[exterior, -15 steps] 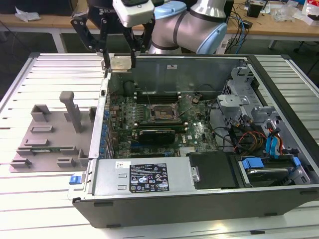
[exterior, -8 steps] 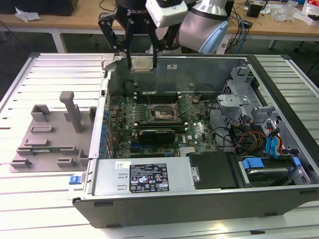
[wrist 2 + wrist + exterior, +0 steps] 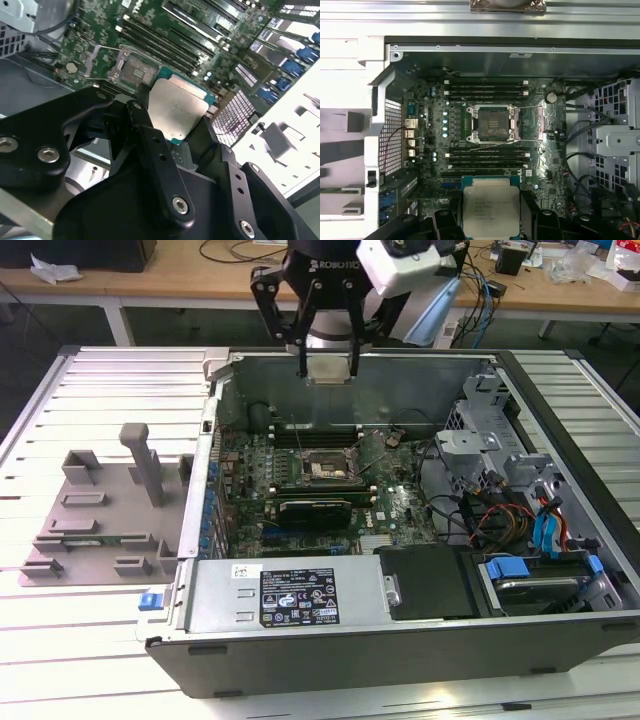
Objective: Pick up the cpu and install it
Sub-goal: 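Pick up the cpu and move it towards the insertion slot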
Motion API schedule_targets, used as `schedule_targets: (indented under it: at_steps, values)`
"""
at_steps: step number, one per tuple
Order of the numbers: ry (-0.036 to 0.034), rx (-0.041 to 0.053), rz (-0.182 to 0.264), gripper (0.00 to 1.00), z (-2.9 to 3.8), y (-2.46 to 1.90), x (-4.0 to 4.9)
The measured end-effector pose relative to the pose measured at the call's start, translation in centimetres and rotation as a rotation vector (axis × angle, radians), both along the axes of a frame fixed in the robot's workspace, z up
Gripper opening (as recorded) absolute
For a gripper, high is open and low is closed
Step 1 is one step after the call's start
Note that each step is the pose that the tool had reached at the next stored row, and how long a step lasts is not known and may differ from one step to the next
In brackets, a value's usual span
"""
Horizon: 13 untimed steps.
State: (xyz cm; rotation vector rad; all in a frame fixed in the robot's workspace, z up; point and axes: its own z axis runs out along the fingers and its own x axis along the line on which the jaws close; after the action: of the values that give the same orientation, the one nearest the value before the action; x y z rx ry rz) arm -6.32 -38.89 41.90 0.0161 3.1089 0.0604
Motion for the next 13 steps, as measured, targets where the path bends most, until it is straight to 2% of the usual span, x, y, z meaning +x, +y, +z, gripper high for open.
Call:
schedule_targets:
  at_steps: [1, 3, 8, 13]
  values:
    - [0.0001, 0.0, 0.0, 0.55, 0.0, 0.0, 0.58]
    - [0.0, 0.0, 0.0, 0.55, 0.0, -0.01, 0.85]
    - [0.0, 0.0002, 0.0, 0.55, -0.04, 0.01, 0.91]
    - [0.0, 0.0, 0.0, 0.55, -0.54, 0.0, 0.98]
